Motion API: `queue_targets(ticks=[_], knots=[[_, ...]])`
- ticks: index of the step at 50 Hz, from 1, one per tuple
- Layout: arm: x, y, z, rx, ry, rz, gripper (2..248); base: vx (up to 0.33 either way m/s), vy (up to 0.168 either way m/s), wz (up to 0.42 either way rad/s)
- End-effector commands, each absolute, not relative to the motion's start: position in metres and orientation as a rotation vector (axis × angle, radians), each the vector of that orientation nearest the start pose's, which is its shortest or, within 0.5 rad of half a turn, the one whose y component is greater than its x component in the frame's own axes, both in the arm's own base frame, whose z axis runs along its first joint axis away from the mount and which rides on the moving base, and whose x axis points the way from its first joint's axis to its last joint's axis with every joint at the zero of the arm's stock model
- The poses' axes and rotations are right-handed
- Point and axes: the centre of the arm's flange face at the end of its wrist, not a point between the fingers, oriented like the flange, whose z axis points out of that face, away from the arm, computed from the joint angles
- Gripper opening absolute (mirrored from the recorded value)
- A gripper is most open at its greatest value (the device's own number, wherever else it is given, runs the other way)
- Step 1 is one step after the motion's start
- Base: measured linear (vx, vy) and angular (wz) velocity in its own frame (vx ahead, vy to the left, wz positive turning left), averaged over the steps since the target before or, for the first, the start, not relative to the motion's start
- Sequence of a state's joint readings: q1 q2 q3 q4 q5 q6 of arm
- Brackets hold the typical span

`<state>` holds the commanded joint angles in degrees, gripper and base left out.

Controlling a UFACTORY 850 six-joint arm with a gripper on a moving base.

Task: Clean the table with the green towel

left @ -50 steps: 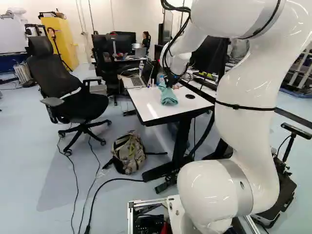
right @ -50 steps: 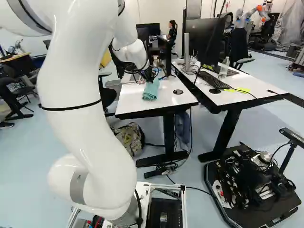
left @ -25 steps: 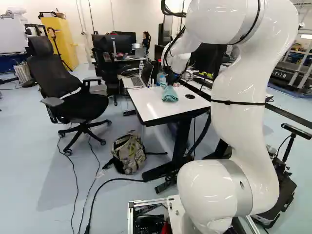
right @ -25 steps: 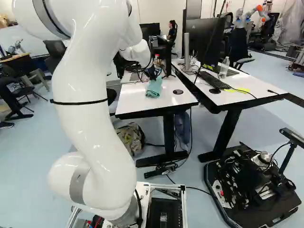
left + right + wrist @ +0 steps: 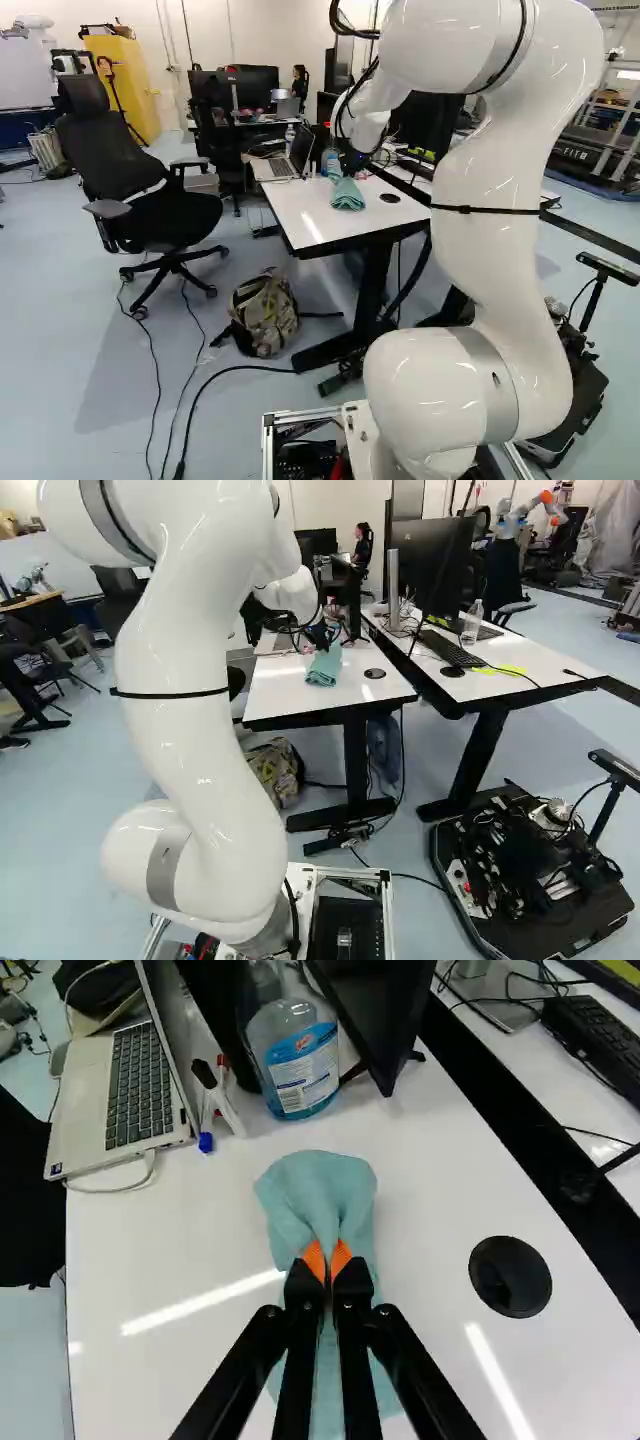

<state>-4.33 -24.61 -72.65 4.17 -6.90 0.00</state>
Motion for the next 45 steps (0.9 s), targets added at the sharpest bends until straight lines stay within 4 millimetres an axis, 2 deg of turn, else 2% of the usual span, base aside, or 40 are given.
queue_targets(ticks=[32, 45], knots=[[0.654, -0.048, 0.436, -2.956, 0.213, -1.02, 27, 0.0, 0.0, 0.0], [0.654, -0.048, 0.436, -2.956, 0.213, -1.02, 27, 0.0, 0.0, 0.0]])
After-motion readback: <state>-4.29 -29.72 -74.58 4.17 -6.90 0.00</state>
